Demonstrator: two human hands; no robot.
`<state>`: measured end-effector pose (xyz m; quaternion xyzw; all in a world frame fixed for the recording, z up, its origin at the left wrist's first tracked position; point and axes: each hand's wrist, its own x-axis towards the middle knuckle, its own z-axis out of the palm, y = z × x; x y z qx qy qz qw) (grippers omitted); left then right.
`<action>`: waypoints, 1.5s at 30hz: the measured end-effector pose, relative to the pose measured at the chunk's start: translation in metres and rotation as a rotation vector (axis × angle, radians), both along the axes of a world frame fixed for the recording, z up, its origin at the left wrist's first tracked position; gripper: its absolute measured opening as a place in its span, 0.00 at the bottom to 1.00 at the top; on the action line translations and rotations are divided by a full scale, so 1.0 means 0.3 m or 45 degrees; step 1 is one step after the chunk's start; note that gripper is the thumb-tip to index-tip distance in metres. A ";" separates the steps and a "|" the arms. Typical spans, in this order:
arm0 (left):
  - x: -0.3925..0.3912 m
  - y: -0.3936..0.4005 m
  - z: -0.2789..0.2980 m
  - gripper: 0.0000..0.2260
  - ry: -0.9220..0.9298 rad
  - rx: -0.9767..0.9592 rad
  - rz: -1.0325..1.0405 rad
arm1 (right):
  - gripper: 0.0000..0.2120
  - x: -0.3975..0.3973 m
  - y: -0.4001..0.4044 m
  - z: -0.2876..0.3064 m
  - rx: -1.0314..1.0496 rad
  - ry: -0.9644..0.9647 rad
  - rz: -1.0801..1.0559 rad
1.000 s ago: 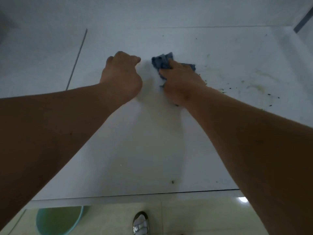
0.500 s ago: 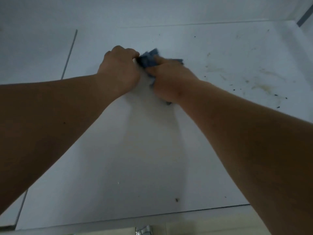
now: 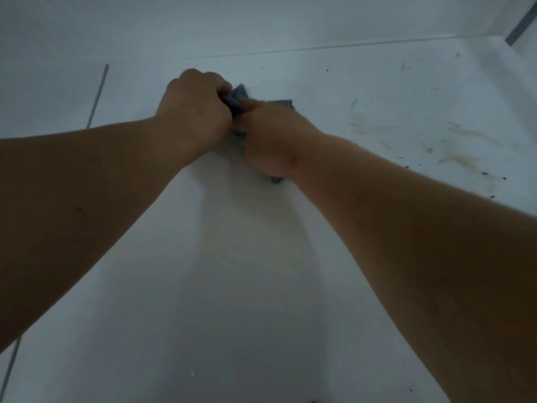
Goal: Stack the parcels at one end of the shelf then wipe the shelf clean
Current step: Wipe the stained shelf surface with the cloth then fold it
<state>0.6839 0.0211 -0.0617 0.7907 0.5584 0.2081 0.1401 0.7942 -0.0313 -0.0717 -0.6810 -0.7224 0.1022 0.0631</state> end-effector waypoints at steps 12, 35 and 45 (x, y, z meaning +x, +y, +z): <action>-0.030 0.072 -0.032 0.15 -0.135 -0.047 0.079 | 0.24 -0.053 0.041 -0.024 0.002 0.067 -0.057; 0.077 0.226 0.001 0.16 -0.015 0.091 0.124 | 0.25 0.071 0.348 -0.026 -0.011 0.014 0.061; 0.249 0.188 0.007 0.21 0.000 0.055 -0.046 | 0.24 0.451 0.322 0.008 -0.057 -0.190 -0.331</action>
